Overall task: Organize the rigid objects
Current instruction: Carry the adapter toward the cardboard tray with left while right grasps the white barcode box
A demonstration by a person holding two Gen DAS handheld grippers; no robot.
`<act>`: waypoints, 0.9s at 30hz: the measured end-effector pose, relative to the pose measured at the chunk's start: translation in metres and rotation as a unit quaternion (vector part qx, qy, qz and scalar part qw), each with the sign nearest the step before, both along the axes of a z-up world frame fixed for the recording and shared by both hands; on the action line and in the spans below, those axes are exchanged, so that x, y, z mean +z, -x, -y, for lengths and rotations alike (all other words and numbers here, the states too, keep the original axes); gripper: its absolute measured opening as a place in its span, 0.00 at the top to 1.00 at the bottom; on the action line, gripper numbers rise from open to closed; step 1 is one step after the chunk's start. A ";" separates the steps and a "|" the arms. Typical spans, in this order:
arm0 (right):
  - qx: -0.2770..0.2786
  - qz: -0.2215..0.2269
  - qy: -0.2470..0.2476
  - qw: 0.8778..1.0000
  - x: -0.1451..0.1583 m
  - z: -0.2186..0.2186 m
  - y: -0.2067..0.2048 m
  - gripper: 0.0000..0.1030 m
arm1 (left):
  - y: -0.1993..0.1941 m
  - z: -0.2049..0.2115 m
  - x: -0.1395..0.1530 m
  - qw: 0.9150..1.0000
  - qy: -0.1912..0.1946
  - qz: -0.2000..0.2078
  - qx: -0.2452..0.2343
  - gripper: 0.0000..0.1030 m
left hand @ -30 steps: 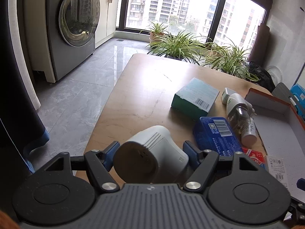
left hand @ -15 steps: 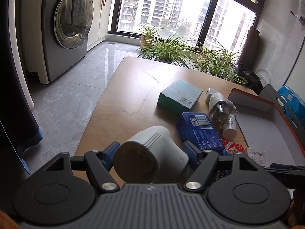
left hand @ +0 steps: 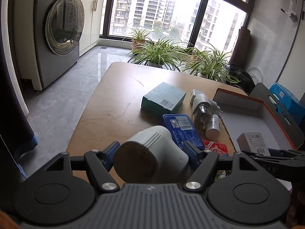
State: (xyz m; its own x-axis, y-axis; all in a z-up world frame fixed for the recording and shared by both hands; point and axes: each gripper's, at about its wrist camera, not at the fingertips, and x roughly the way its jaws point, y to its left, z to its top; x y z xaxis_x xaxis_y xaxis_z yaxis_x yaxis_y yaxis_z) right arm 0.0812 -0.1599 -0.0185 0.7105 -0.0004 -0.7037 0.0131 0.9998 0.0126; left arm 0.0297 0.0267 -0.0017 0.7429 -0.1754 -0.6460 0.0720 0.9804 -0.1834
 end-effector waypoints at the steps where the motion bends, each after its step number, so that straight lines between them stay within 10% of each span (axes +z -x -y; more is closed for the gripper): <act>1: -0.001 0.007 -0.004 1.000 0.007 0.004 0.001 0.31 | 0.000 0.003 0.002 1.000 0.003 0.002 -0.001 0.28; 27: -0.069 0.076 -0.038 0.994 0.058 0.133 0.003 0.31 | -0.045 0.147 0.047 0.994 0.013 0.033 -0.106 0.28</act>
